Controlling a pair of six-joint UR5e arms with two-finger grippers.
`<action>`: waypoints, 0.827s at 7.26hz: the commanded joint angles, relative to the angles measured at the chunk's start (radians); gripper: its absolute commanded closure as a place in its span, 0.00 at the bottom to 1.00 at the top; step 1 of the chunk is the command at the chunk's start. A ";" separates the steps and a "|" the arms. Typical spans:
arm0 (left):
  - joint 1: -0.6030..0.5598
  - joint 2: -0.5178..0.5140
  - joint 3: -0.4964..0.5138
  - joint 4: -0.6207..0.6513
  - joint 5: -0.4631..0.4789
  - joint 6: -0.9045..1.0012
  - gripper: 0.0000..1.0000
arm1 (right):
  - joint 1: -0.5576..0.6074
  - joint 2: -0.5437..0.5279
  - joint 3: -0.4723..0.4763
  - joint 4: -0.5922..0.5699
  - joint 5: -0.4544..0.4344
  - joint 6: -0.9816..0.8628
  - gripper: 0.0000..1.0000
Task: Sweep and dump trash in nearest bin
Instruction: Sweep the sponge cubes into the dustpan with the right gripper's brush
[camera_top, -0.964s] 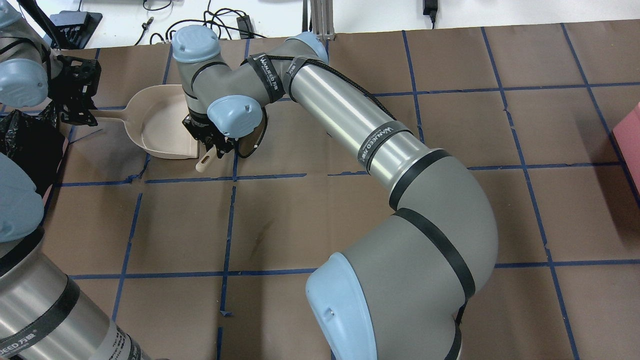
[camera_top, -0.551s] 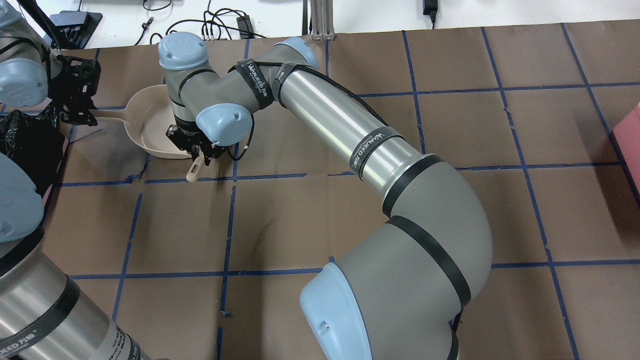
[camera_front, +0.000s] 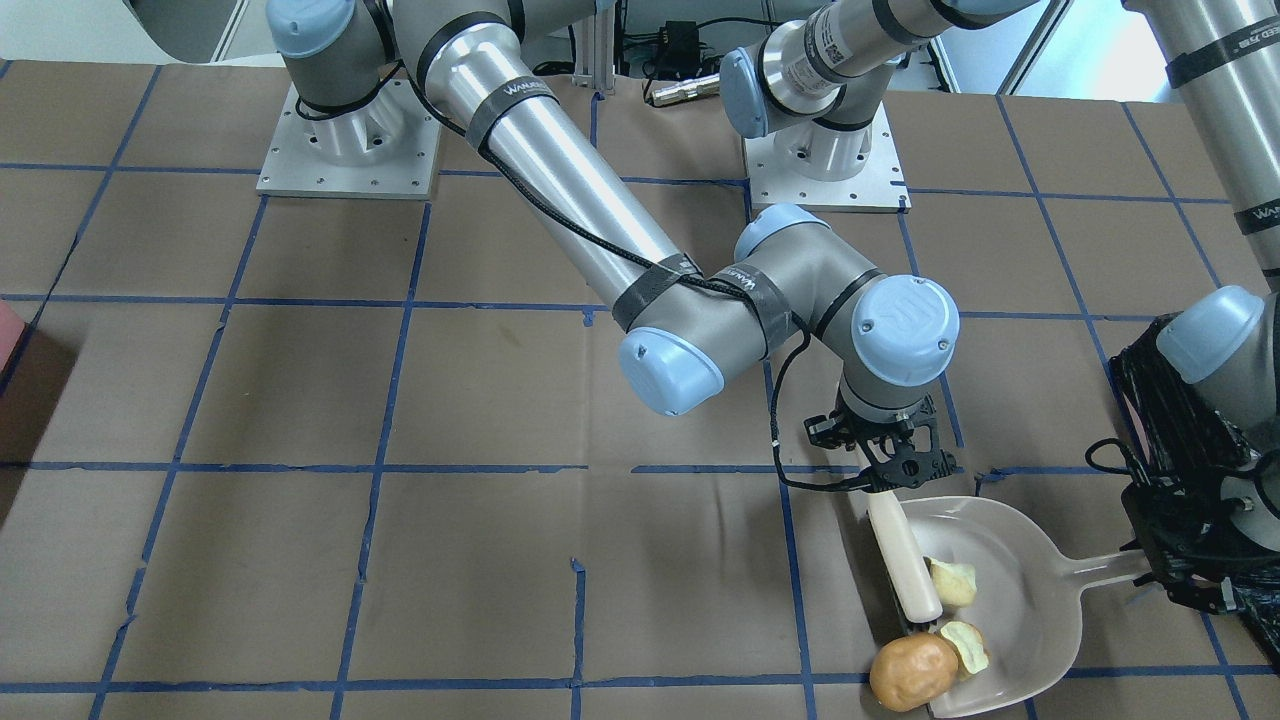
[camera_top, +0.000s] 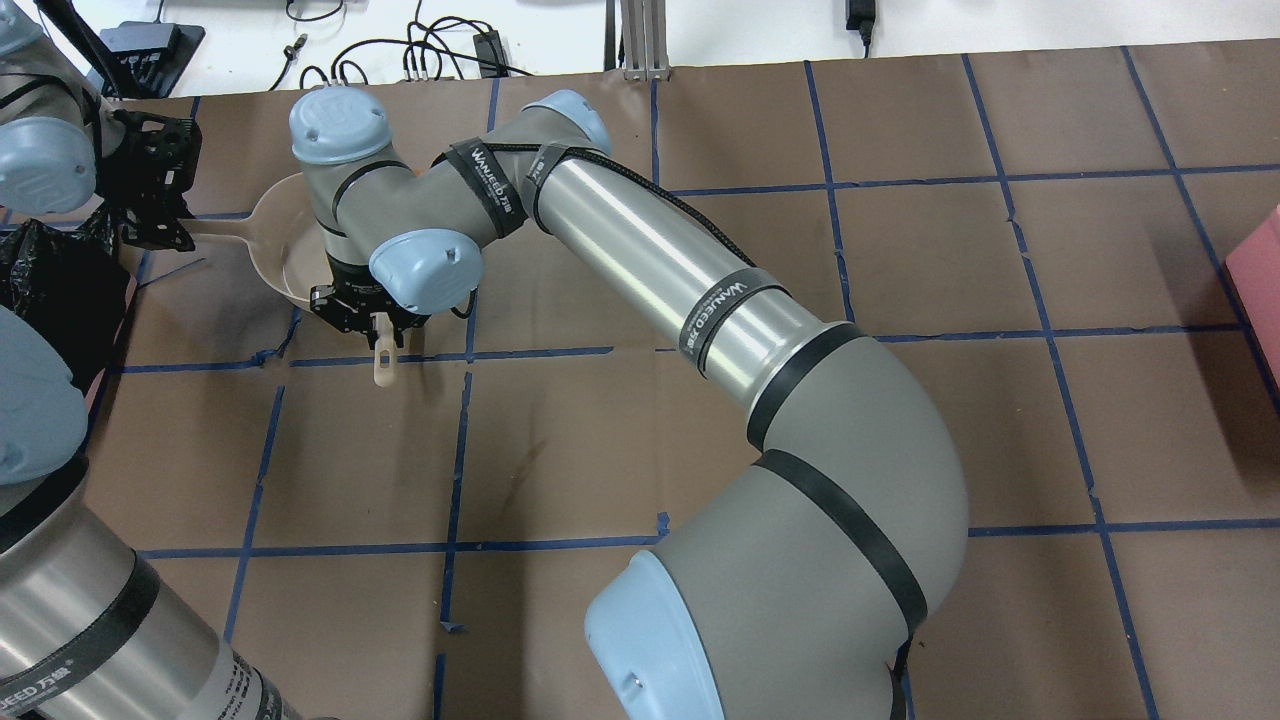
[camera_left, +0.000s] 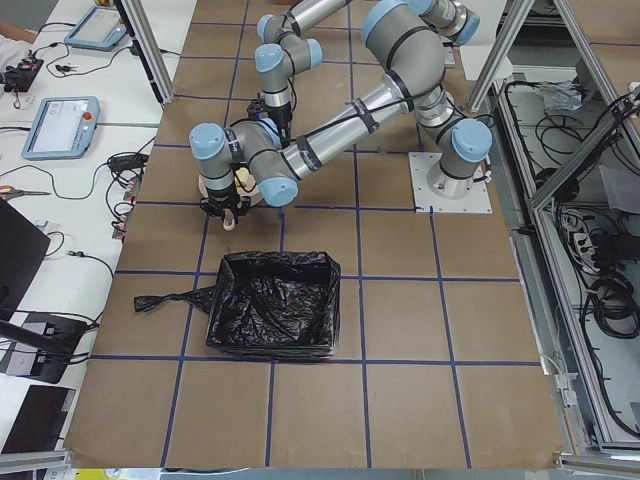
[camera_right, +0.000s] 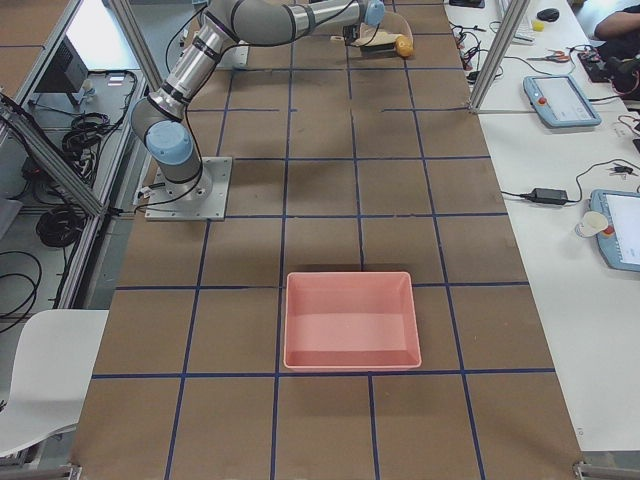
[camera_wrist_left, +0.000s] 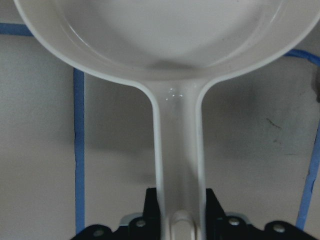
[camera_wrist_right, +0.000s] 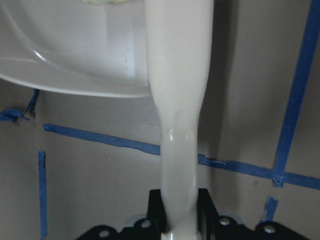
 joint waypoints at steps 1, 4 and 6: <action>0.000 0.000 0.000 0.000 0.000 0.000 0.95 | 0.035 -0.004 0.000 -0.027 0.003 -0.056 0.96; 0.000 0.000 0.000 0.000 0.000 0.000 0.95 | 0.027 -0.075 0.015 0.007 0.037 -0.120 0.95; 0.000 0.000 0.000 0.000 0.000 0.000 0.95 | -0.057 -0.151 0.015 0.125 0.113 -0.114 0.95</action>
